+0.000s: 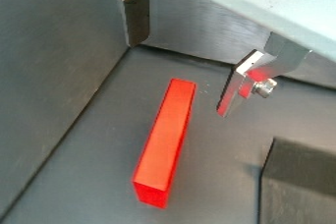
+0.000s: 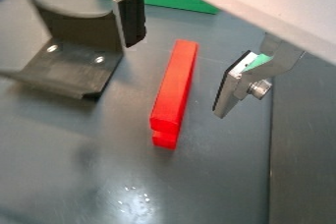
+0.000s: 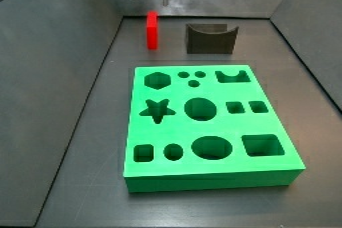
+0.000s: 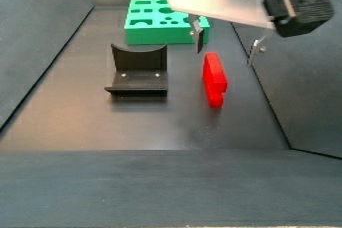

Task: Pick up the double-square object. Move up. Rotate the double-square object. Place the double-square object on the fixture. Regrasp the double-square object. Move to above the board. Insert the double-square object.
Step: Rotate the double-square object.

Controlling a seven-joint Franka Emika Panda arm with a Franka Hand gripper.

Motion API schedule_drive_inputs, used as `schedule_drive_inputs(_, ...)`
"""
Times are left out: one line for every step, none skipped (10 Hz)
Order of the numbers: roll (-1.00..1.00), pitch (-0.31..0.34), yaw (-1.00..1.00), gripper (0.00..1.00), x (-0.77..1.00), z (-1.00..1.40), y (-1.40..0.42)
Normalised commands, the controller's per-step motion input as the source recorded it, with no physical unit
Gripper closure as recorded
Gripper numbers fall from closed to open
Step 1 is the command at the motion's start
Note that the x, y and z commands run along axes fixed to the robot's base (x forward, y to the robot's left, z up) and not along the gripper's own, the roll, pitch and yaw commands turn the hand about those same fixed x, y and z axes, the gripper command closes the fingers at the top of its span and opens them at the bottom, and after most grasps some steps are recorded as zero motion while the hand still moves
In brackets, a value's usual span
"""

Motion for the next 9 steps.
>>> schedule_drive_inputs(0.01,-0.033,1.0,0.0,0.03,-0.02,0.0)
schedule_drive_inputs(0.01,-0.041,1.0,0.0,0.03,-0.02,0.0)
schedule_drive_inputs(0.01,-0.049,1.0,0.0,0.03,-0.02,0.0)
schedule_drive_inputs(0.01,-0.057,1.0,0.0,0.03,-0.02,0.0)
schedule_drive_inputs(0.01,-0.059,0.69,0.0,0.03,-0.03,0.0)
schedule_drive_inputs(0.01,-0.058,0.47,0.0,0.03,-0.03,0.0)
schedule_drive_inputs(0.01,-0.057,0.27,0.0,0.03,-0.03,0.0)
schedule_drive_inputs(0.0,0.0,0.0,0.0,0.0,-1.0,0.0)
schedule_drive_inputs(0.0,-0.013,-0.08,0.0,0.01,-1.0,0.0)
